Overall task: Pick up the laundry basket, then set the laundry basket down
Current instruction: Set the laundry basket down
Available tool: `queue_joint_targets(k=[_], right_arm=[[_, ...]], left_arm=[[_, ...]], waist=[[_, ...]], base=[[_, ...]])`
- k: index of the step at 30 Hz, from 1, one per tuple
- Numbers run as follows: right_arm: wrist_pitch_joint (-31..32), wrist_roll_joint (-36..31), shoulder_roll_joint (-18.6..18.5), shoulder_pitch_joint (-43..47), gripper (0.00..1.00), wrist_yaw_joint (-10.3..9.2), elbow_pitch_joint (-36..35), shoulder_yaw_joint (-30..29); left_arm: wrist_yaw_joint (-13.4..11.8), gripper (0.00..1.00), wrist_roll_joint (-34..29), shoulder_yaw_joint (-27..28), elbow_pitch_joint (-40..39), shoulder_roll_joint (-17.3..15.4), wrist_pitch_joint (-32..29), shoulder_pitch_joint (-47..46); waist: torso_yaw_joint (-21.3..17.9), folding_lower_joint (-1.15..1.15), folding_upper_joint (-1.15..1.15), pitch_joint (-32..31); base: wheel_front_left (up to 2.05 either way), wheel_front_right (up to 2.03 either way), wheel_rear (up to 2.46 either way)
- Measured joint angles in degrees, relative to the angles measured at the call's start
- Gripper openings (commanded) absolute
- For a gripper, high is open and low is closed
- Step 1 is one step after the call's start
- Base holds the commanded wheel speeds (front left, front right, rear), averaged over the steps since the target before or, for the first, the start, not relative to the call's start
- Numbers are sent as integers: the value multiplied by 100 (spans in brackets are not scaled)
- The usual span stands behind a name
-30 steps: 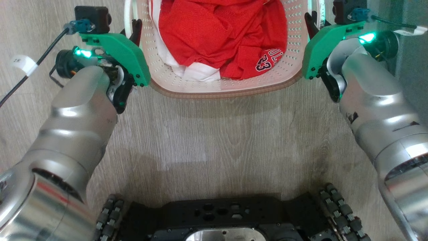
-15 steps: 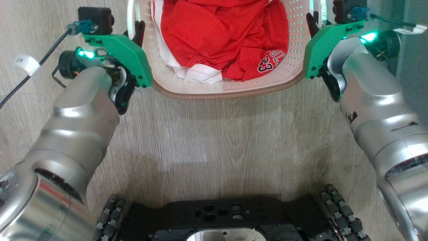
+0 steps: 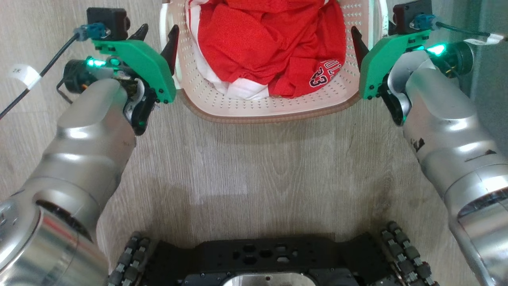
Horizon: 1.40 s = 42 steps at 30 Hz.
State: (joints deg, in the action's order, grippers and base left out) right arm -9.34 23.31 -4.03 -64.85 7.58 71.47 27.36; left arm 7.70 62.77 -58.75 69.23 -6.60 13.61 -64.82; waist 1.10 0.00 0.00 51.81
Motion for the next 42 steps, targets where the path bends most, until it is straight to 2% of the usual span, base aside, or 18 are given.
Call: queue_joint_targets(k=[9, 13, 17, 19, 23, 28, 35, 42], right_arm=[[-393, 11, 0, 1, 100, 0, 132, -94], [-492, -235, -10, 1, 100, 0, 119, -219], [-497, -586, -165, 120, 100, 0, -627, -708], [-497, -704, -214, 187, 100, 0, -842, -866], [-498, -1240, -258, 731, 100, 0, -1577, -1505], [-498, -1777, -177, 1452, 100, 0, -2369, -2192], [-503, -2112, -24, 2010, 100, 0, -3293, -2562], [-504, -2182, 9, 2693, 100, 0, -3932, -2649]], left_arm=[[-19, 100, 65, -4, 126, -21, 69, 24], [-252, 100, -237, 252, -70, -116, 69, 24], [-528, 100, -767, 836, -700, -247, 83, 96], [-580, 100, -918, 1013, -881, -263, 85, 172], [-799, 100, -1619, 1727, -1580, -305, 85, 719], [-937, 100, -2512, 2601, -2405, -332, 85, 1459], [-953, 100, -3512, 3564, -3405, -302, 85, 2386], [-872, 100, -4149, 4189, -4289, -167, 86, 3300]], waist=[[-34, 0, 0, -346], [-49, 0, 0, -569], [-39, 0, 0, -773], [-29, 0, 0, -824], [23, 0, 0, -1025], [80, 0, 0, -1314], [94, -1, 0, -1779], [84, -1, 0, -2289]], base=[[0, 0, 0], [0, 0, 0], [0, 0, 0], [0, 0, 0], [0, 0, 0], [0, 0, 0], [0, 0, 0], [0, 0, 0]])
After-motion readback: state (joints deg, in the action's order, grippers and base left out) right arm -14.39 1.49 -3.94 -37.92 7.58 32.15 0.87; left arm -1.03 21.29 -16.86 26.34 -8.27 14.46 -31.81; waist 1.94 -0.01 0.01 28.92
